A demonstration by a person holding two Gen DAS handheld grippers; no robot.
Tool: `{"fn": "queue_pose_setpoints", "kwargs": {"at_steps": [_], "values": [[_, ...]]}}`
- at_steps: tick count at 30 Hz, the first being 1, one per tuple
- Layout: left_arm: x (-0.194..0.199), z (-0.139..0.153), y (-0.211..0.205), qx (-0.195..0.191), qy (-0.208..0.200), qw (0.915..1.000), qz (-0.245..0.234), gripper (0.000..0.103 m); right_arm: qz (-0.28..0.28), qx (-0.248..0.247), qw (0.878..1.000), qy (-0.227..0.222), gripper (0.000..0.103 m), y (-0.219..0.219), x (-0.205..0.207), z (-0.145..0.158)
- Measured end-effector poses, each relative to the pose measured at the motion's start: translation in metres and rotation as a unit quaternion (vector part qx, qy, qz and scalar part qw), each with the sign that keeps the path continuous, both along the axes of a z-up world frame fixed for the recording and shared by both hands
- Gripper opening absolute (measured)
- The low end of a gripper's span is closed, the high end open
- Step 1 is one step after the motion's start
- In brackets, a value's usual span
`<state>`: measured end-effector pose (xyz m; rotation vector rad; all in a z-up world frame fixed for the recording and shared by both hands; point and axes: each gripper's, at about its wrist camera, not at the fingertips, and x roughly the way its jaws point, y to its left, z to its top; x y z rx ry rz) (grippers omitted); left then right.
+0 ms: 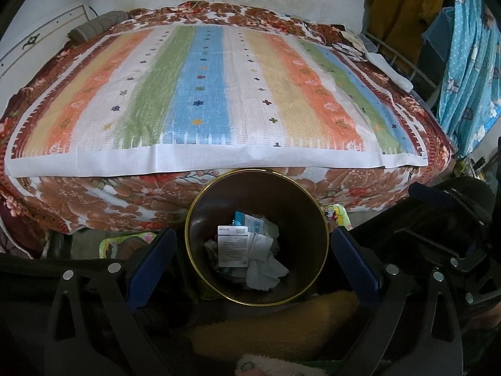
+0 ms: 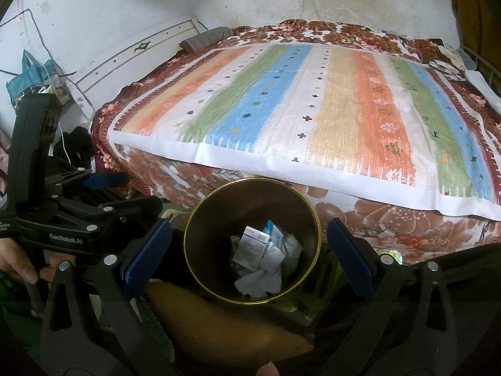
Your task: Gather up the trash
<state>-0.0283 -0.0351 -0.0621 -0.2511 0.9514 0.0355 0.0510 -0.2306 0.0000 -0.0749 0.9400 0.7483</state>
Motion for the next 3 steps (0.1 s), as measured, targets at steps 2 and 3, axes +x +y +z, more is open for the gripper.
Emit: {"fn": "queue_pose_setpoints", "kwargs": {"at_steps": [2, 3], "values": [[0.0005, 0.0000, 0.0006, -0.003, 0.001, 1.0000, -0.001, 0.097, 0.000, 0.000, 1.000, 0.000, 0.094, -0.0012, 0.0010, -0.0001], [0.0017, 0.0009, 0.0031, -0.004, 0.001, 1.0000, -0.001, 0.097, 0.000, 0.000, 1.000, 0.000, 0.094, -0.0001, 0.0000, 0.0001]]}}
